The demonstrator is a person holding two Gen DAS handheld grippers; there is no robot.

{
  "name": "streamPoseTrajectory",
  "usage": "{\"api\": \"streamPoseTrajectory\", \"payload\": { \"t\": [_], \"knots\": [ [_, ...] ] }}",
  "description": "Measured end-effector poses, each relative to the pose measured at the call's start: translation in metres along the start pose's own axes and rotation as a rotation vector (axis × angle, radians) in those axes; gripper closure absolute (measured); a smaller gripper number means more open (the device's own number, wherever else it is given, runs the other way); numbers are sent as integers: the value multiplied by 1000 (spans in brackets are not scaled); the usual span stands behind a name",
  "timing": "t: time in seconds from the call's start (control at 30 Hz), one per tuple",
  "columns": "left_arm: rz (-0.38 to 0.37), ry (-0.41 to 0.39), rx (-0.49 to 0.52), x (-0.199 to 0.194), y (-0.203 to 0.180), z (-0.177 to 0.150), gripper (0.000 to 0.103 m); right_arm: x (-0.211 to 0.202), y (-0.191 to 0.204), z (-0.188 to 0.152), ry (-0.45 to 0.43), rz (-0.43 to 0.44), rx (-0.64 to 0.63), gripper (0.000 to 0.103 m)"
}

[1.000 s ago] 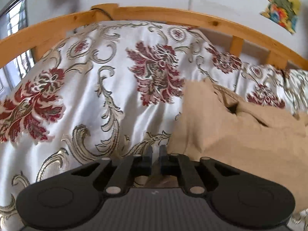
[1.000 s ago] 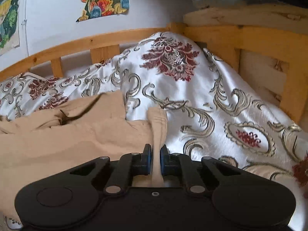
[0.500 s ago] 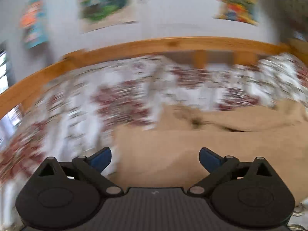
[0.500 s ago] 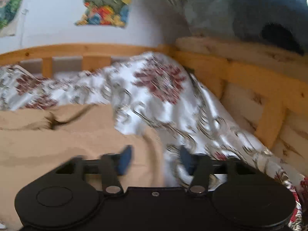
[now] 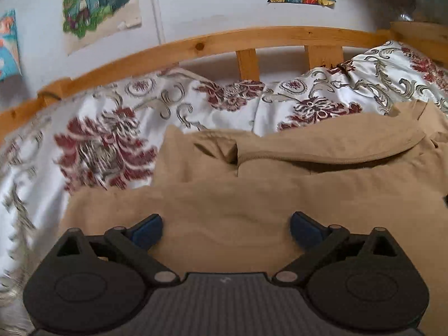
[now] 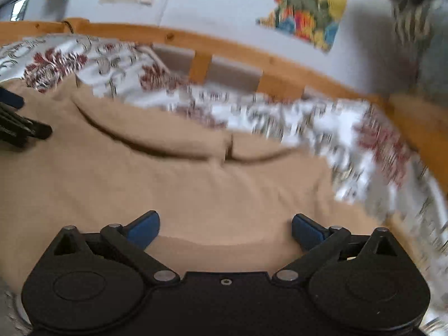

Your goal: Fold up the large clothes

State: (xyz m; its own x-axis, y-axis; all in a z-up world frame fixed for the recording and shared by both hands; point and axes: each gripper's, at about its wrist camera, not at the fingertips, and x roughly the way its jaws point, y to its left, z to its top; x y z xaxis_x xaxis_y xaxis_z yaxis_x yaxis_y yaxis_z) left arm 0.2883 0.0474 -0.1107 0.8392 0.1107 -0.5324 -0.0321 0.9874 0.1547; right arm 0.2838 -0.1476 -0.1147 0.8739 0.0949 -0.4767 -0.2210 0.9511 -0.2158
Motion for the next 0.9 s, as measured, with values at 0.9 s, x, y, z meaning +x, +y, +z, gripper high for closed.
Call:
{"api": "streamPoseTrajectory", "payload": {
  "t": [0.9],
  "knots": [
    [75,62,-252,-20,78,-44,0,-9,-72,-31,82,-395,196,1]
  ]
}}
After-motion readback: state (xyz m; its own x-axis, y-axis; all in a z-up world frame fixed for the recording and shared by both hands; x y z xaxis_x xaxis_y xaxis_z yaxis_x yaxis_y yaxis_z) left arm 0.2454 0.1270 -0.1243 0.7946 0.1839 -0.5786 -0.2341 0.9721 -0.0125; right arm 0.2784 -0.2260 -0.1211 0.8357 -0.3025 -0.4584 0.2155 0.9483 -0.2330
